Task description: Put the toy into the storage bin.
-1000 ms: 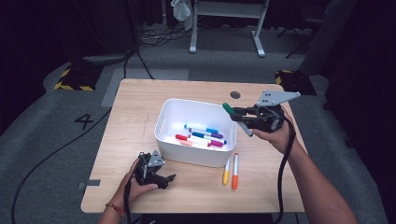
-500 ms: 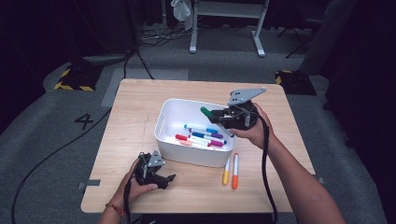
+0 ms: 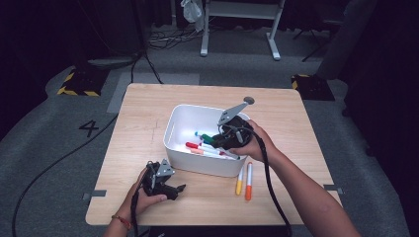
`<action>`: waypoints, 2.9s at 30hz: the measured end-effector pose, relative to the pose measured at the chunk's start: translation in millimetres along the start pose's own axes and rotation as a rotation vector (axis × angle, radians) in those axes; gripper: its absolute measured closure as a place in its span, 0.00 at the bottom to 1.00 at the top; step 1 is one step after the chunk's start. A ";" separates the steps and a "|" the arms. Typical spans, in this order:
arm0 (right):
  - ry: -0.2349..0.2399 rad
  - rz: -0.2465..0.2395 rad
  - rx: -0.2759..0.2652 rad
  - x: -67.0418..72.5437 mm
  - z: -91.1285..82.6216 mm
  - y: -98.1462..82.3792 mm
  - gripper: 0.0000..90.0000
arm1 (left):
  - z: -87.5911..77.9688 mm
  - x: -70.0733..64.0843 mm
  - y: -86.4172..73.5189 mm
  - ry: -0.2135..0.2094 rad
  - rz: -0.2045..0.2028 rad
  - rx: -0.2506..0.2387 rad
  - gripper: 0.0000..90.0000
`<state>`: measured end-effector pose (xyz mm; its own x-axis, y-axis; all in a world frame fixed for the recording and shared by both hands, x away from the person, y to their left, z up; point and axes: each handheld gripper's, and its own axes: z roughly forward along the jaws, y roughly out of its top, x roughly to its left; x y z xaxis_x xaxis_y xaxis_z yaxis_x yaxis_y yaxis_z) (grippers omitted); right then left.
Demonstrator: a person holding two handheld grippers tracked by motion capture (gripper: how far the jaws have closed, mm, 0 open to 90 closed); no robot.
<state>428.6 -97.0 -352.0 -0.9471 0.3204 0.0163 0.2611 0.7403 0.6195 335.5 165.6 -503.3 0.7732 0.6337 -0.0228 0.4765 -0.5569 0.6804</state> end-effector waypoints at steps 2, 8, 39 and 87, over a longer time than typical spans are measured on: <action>0.021 -0.002 0.046 2.6 6.2 0.8 0.83 | 0.0 0.0 0.0 0.000 0.000 0.000 0.17; 0.031 -0.020 0.145 10.1 21.4 3.1 0.83 | 0.0 0.0 0.0 0.000 0.000 0.000 0.17; -0.227 -0.060 -0.251 21.4 -58.5 -26.7 0.39 | 0.0 0.0 0.0 0.000 0.000 0.000 0.17; -0.296 0.259 -0.043 37.0 1.3 -220.1 0.54 | -0.1 -0.3 0.1 0.002 0.000 0.002 0.17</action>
<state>336.4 -247.3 -488.8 -0.7543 0.6548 -0.0470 0.4705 0.5892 0.6569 335.3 165.4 -503.2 0.7722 0.6350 -0.0211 0.4772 -0.5577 0.6792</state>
